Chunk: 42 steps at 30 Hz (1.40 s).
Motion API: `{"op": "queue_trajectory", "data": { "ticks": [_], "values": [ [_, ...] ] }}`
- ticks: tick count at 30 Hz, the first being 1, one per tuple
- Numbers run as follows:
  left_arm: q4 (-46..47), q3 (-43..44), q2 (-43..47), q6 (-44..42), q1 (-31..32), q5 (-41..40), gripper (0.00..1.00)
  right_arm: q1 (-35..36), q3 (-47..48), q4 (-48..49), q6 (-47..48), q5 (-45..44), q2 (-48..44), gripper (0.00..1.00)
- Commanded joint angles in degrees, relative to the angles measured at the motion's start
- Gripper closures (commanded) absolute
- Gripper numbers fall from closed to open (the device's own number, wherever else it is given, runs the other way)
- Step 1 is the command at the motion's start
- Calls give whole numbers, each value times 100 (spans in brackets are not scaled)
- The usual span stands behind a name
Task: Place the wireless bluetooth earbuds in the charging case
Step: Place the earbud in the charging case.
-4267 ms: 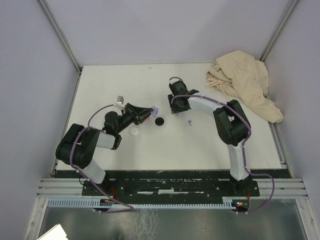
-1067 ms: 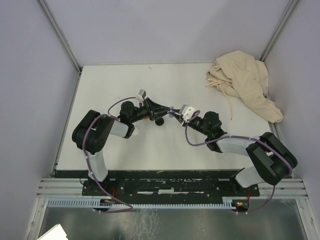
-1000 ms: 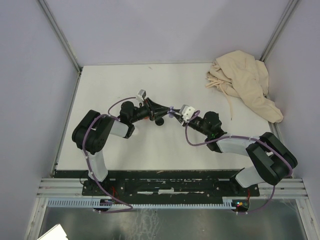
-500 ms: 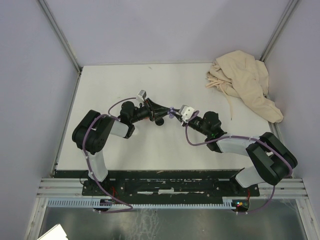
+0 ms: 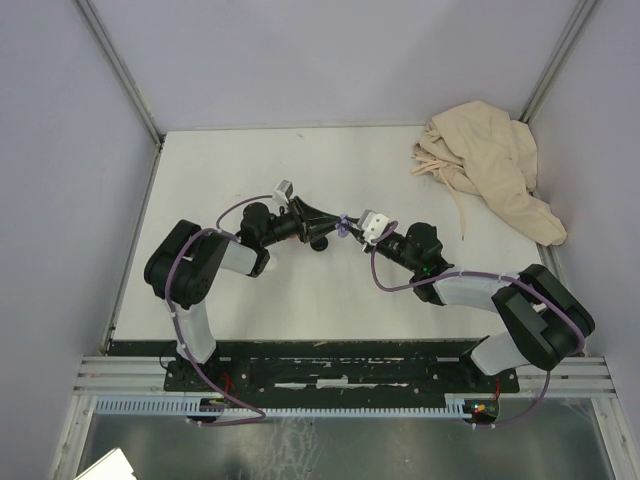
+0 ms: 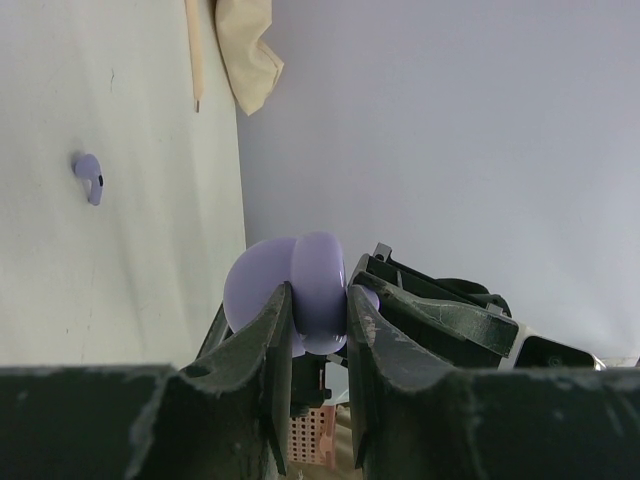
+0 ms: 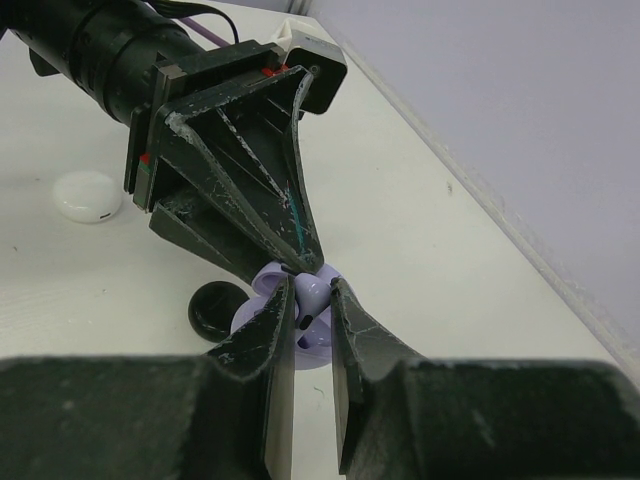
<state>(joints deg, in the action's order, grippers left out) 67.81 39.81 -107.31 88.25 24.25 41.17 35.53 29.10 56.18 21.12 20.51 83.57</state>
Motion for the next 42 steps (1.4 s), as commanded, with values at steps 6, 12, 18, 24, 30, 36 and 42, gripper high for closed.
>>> {"op": "queue_trajectory", "data": {
  "ticks": [6,12,18,24,30,36,42],
  "values": [
    [330,270,143,114,54,181,97,43,147,89,-48,39,103,98],
    [347,290,144,150,56,181,97,50,113,99,-59,-1,103,98],
    [369,347,132,183,61,138,97,51,84,75,-301,-58,5,87],
    [380,408,64,201,58,86,97,51,49,143,-642,79,-150,63],
    [392,486,-46,203,54,69,97,57,13,185,-822,109,-357,52],
    [416,496,-174,184,42,20,97,46,-105,294,-1207,-1074,-839,44],
    [742,285,-262,320,-141,-13,97,26,1176,-3574,-2087,-3466,-1659,38]
  ]
}}
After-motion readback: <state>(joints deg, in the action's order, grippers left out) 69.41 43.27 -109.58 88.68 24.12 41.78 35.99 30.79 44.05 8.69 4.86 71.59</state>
